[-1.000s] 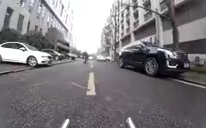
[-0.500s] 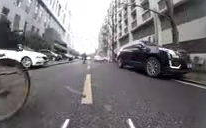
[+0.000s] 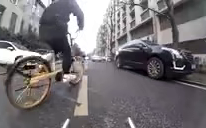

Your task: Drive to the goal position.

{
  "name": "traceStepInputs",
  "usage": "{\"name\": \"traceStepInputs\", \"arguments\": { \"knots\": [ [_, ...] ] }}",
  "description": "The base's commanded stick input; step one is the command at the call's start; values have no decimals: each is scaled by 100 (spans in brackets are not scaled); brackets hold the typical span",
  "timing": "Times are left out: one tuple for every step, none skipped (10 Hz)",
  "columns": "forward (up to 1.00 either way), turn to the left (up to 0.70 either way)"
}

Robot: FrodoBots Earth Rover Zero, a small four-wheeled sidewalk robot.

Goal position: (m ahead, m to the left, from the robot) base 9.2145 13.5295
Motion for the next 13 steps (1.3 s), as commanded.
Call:
{"name": "traceStepInputs", "arguments": {
  "knots": [
    [70, -14],
    [70, -14],
    [70, -14],
    [70, -14],
    [70, -14],
    [70, -14],
    [70, -14],
    [70, -14],
    [70, -14],
    [70, -14],
    [70, -14],
    [70, -14],
    [70, -14]
  ]
}}
